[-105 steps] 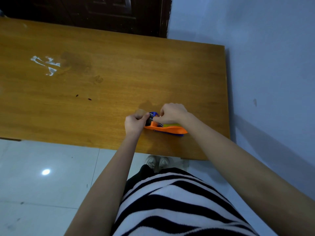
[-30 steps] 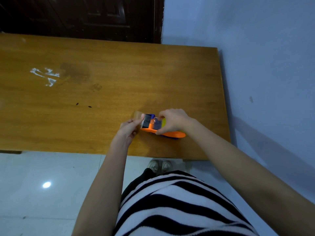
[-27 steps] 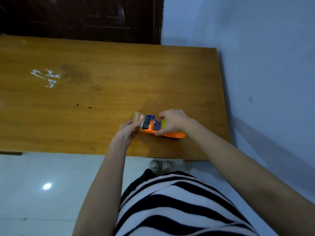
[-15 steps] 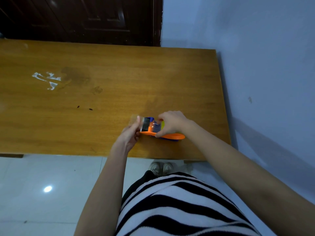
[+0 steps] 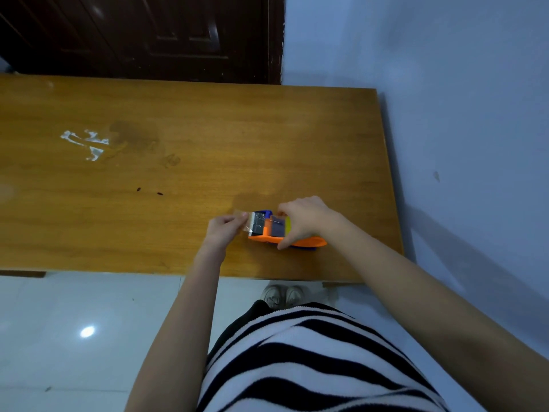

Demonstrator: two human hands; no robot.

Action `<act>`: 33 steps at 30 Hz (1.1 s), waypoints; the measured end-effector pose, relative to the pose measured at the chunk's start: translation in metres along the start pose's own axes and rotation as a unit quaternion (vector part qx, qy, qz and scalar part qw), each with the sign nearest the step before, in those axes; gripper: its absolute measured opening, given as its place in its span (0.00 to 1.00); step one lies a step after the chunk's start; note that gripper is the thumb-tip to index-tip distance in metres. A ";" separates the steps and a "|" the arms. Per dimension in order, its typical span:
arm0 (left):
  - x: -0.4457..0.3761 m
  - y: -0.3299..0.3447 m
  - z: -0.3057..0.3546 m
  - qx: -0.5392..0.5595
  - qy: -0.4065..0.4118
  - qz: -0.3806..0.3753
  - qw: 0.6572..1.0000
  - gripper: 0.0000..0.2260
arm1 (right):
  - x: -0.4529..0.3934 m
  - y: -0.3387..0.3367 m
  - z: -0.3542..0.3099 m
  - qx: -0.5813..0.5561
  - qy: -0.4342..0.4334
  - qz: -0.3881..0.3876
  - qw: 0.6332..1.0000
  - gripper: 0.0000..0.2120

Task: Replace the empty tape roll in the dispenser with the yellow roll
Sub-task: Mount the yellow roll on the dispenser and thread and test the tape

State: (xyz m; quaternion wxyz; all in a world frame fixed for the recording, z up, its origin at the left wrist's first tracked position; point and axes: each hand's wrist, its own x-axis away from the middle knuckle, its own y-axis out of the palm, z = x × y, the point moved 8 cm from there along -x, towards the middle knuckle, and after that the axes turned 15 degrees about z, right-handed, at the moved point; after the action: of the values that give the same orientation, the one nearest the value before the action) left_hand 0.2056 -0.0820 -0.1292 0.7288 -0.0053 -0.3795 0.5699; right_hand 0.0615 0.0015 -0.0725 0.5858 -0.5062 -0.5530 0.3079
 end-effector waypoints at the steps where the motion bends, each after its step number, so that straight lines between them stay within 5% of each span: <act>1: 0.001 0.001 0.001 -0.004 0.005 -0.001 1.000 0.11 | 0.001 -0.001 0.002 0.018 0.004 0.003 1.000 0.38; 12: 0.003 0.010 -0.001 0.051 -0.015 -0.010 0.999 0.16 | 0.024 0.001 0.029 -0.043 0.070 0.047 0.995 0.34; 17: 0.009 0.024 -0.005 0.128 -0.087 -0.053 0.987 0.06 | 0.031 0.001 0.043 -0.096 0.084 0.060 0.990 0.34; 23: 0.032 0.057 -0.004 0.251 -0.202 -0.155 0.934 0.17 | 0.037 -0.002 0.062 -0.189 0.121 0.060 0.973 0.35; 33: 0.067 0.087 0.034 0.372 -0.169 -0.231 0.883 0.21 | 0.042 -0.008 0.078 -0.354 0.159 0.095 0.917 0.37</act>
State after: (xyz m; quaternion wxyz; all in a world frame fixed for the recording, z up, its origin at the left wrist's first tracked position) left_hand 0.1186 -0.0098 -0.1069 0.7131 0.4505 -0.2472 0.4770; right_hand -0.0066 0.0576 -0.0601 0.4167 -0.7726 -0.4750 0.0617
